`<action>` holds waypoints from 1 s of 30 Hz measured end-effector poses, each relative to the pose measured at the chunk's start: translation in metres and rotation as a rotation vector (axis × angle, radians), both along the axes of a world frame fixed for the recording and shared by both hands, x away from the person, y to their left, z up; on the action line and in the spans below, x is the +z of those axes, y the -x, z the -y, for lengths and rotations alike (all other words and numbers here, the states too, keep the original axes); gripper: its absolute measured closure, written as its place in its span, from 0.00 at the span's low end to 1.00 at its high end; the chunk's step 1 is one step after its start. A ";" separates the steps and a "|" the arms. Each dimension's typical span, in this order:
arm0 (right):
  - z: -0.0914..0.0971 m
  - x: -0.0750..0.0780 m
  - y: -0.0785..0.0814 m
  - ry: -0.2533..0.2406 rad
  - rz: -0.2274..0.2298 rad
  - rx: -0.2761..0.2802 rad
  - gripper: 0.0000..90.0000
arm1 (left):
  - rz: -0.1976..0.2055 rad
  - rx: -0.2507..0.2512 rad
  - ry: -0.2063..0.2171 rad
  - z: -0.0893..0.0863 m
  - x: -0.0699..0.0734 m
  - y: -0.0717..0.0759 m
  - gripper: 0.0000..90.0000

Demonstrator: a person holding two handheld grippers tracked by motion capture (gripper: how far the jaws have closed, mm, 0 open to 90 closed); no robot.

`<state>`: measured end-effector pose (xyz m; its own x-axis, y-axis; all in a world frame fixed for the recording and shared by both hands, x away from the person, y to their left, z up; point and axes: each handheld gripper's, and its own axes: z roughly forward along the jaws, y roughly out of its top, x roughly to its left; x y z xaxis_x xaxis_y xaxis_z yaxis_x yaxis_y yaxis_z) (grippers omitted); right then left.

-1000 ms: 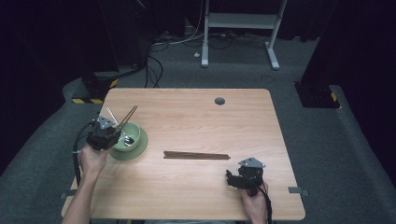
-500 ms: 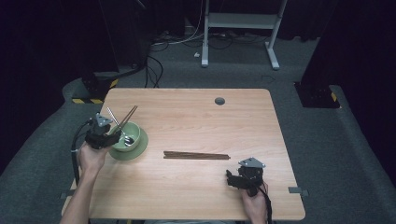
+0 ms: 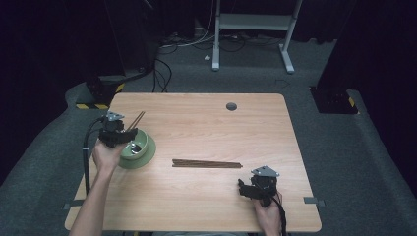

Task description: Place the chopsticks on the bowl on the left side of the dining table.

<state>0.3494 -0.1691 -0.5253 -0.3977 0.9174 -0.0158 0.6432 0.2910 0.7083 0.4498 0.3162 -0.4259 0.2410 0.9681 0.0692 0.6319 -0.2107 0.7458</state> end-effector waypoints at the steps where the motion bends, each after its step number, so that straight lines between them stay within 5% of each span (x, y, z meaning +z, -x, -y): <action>1: 0.000 0.000 0.000 0.000 0.000 0.000 0.16 | 0.006 -0.002 0.004 0.001 0.000 -0.001 0.44; 4: 0.000 0.000 0.000 0.000 0.000 -0.001 0.16 | 0.014 -0.005 0.032 0.003 -0.001 -0.005 0.43; 12: 0.000 0.000 0.000 0.001 0.001 -0.001 0.16 | -0.010 -0.015 0.024 0.011 -0.004 -0.018 0.41; 30: -0.001 0.000 -0.001 0.000 -0.002 -0.003 0.16 | -0.051 0.052 0.055 0.005 -0.019 -0.037 0.38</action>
<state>0.3502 -0.1683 -0.5253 -0.3950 0.9186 -0.0149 0.6452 0.2890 0.7073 0.4865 0.3107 -0.4448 0.1917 0.9814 0.0045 0.6785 -0.1358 0.7220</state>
